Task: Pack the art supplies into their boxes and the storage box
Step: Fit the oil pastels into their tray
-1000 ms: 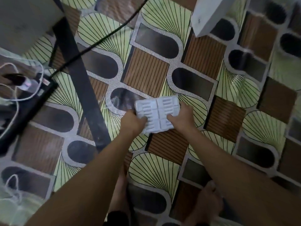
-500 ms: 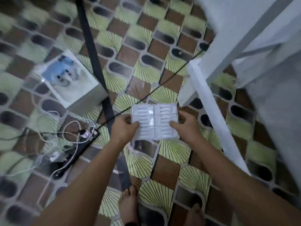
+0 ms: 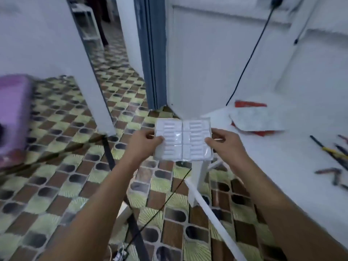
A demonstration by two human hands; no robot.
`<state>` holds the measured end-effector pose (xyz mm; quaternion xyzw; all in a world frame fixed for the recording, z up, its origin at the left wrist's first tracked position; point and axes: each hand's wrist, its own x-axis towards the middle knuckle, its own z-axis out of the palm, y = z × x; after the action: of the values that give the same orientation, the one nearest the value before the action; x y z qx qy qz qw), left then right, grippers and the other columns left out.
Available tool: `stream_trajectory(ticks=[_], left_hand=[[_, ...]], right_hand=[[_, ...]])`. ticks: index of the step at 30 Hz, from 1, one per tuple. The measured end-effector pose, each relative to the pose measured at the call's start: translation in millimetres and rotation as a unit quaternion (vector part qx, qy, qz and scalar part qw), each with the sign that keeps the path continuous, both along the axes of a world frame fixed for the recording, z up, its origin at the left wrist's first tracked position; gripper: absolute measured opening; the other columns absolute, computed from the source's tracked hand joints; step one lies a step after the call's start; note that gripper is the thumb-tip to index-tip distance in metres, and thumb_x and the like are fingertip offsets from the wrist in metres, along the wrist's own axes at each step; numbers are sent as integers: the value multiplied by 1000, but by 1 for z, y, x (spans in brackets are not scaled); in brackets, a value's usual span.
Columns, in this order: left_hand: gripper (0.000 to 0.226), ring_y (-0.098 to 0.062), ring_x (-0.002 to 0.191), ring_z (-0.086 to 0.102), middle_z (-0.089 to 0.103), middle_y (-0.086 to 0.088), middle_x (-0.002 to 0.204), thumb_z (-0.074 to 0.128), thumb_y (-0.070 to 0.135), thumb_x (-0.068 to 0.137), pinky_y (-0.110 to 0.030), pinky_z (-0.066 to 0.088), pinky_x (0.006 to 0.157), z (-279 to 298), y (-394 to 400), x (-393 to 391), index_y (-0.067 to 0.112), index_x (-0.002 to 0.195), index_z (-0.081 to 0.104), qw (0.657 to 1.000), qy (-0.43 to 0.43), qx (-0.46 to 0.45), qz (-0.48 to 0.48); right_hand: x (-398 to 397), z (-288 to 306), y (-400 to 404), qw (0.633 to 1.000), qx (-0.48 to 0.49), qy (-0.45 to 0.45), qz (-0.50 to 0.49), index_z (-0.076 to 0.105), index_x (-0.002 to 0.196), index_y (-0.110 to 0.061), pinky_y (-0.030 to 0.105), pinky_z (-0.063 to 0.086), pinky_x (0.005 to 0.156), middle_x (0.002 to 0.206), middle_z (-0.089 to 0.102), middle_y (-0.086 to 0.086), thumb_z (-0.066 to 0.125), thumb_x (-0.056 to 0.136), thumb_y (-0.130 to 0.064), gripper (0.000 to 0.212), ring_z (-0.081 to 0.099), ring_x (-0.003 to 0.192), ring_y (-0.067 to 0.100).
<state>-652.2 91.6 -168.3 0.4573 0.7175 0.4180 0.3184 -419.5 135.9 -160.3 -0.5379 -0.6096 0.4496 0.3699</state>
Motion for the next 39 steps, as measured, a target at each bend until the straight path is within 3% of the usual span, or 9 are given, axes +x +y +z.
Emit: stream_trajectory(ticks=[8,11,14,19,23,26,29,34,39], left_hand=[[26,-17,81,69,70,-1,90,69,16,83,-39,59,78,86,59,165,16,109,66,974,3,51,-219],[22,-15,77,66,70,1,87,71,19,81,-33,56,73,84,64,236,21,102,67,957,12,71,-283],[21,-11,60,56,65,2,75,70,20,81,-26,46,59,75,62,299,23,102,69,941,28,94,-323],[25,-19,71,68,69,-3,71,65,5,86,-35,59,71,53,45,359,26,99,62,934,-82,80,-339],[33,-15,78,70,69,2,75,61,-5,86,-34,59,75,19,29,360,24,99,69,928,-102,49,-354],[42,-19,89,69,73,-1,92,55,-13,85,-37,59,75,0,25,347,22,101,70,915,-100,12,-390],[40,-26,93,69,73,-5,98,49,-15,86,-40,59,76,-10,33,338,14,104,70,902,-94,-32,-421],[5,-23,78,67,70,-11,83,65,16,89,-35,57,64,-21,48,331,15,92,69,894,-73,-78,-435],[28,-12,70,67,70,-1,81,74,33,80,-34,57,64,-38,66,326,30,104,59,865,45,-80,-493]], right_hand=[[180,72,-43,984,40,29,-168,68,109,-19,29,57,70,100,72,0,63,86,-6,27,68,84,18],[246,63,-66,969,27,39,-243,68,112,-17,34,59,71,103,72,0,64,87,-9,27,69,80,17],[300,52,-89,953,25,52,-299,67,115,-11,25,55,69,98,71,1,63,88,-9,27,64,77,9],[352,33,-116,934,-37,136,-329,65,105,-9,22,56,63,83,68,2,52,93,-6,18,64,68,11],[355,6,-135,903,-90,232,-351,67,97,-9,32,56,79,73,70,1,48,96,-11,19,66,74,17],[348,-15,-149,911,-93,183,-358,68,102,-10,32,56,75,97,71,5,59,91,-12,15,66,87,20],[340,-25,-155,916,-91,121,-371,67,104,-14,25,54,66,100,69,1,66,86,-9,19,66,86,17],[316,-30,-162,916,-93,74,-384,64,105,-24,25,55,62,95,66,-4,72,81,-13,27,66,77,15],[299,-37,-161,918,-102,-6,-384,58,114,-29,19,49,58,96,62,-3,69,83,-15,35,63,74,11]])
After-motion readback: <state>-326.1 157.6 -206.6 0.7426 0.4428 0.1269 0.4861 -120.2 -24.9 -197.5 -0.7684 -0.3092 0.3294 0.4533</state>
